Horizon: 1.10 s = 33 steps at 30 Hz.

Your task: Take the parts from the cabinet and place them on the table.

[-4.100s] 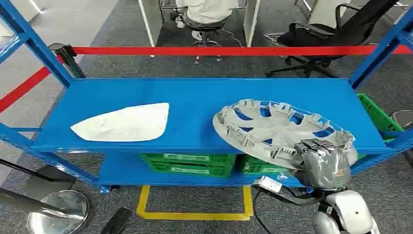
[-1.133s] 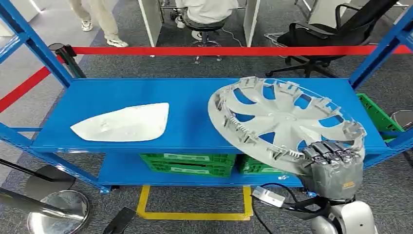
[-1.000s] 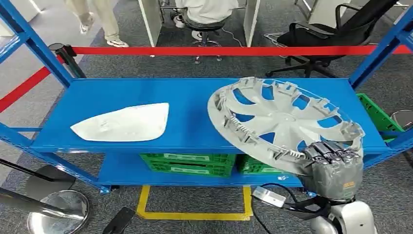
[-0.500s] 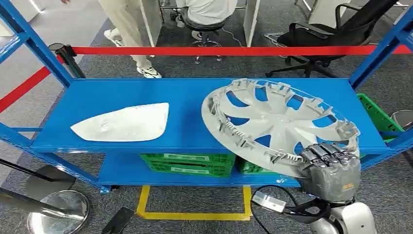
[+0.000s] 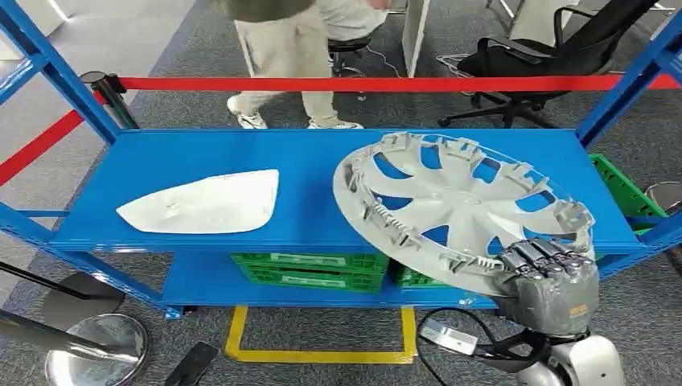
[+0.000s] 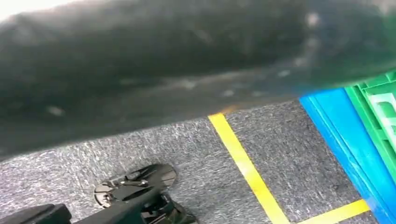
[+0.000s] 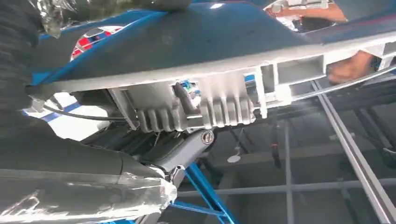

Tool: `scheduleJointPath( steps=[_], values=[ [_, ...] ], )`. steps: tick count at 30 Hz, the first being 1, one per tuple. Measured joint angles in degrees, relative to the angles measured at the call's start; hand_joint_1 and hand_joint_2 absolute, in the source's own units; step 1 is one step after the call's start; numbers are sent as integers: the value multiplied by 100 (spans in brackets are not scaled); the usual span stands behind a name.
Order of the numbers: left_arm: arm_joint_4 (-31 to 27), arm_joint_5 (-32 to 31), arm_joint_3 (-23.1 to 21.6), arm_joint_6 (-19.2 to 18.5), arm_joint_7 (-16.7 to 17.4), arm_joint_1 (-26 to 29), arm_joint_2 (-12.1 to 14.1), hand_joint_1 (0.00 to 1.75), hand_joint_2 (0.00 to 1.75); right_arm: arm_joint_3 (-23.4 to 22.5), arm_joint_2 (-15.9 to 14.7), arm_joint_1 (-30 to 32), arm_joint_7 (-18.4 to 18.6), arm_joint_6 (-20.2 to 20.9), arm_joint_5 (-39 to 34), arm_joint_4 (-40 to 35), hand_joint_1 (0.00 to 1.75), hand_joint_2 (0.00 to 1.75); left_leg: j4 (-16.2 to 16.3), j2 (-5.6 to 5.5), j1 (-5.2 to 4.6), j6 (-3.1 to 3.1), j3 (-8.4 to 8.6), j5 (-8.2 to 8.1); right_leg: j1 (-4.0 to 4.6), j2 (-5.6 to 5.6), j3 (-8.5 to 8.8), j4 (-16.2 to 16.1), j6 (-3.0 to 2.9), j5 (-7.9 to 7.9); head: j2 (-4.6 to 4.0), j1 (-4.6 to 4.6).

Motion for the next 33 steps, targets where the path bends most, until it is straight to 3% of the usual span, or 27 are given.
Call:
scheduleJointPath(
  steps=[19,25,26,27,28,29,31,32,33],
  values=[
    [63,74,-96,-74,28,0,120,0,0,-284,0,30,-586,-2,-385,17,164,175,21,0,-16,11,-4,-8,-18,0,0,-2,12,9,0,0],
    [70,81,-101,-74,7,1,151,0,0,-310,0,34,-621,-4,-398,35,164,175,60,0,-46,71,-36,-26,-48,-8,-6,-17,60,29,0,-2],
    [70,90,-101,-74,-2,0,153,0,0,-313,0,33,-627,-4,-402,35,164,175,32,-1,-51,101,-39,-8,-48,-12,4,-52,88,47,0,-7],
    [70,107,-101,-74,-9,-2,149,0,0,-315,0,36,-634,-7,-404,28,164,175,-98,0,5,160,21,59,-22,-17,-3,-67,110,19,0,-2],
    [72,113,-103,-74,-15,-7,133,0,0,-323,0,42,-638,-9,-406,31,164,175,-155,0,19,187,46,85,-29,10,-78,51,109,-82,-2,19],
    [72,116,-103,-74,-15,-15,138,0,0,-332,-2,41,-647,-22,-409,33,164,175,-162,2,28,207,40,98,-37,45,-239,375,114,-243,0,39],
    [79,116,-103,-77,-15,-4,133,0,0,-354,-2,51,-651,-33,-411,33,164,175,-159,1,29,208,30,92,-68,60,-762,1376,164,-637,0,57],
    [85,116,-103,-76,-15,0,133,0,0,-358,-2,64,-660,-33,-411,35,164,175,-156,-2,30,207,31,90,-71,61,-965,1722,182,-711,0,59],
    [92,116,-103,-76,-15,2,131,0,0,-367,-4,83,-660,-33,-411,42,164,175,-154,-14,43,195,38,82,-83,60,-1054,1796,199,-624,-2,70]
  ],
)
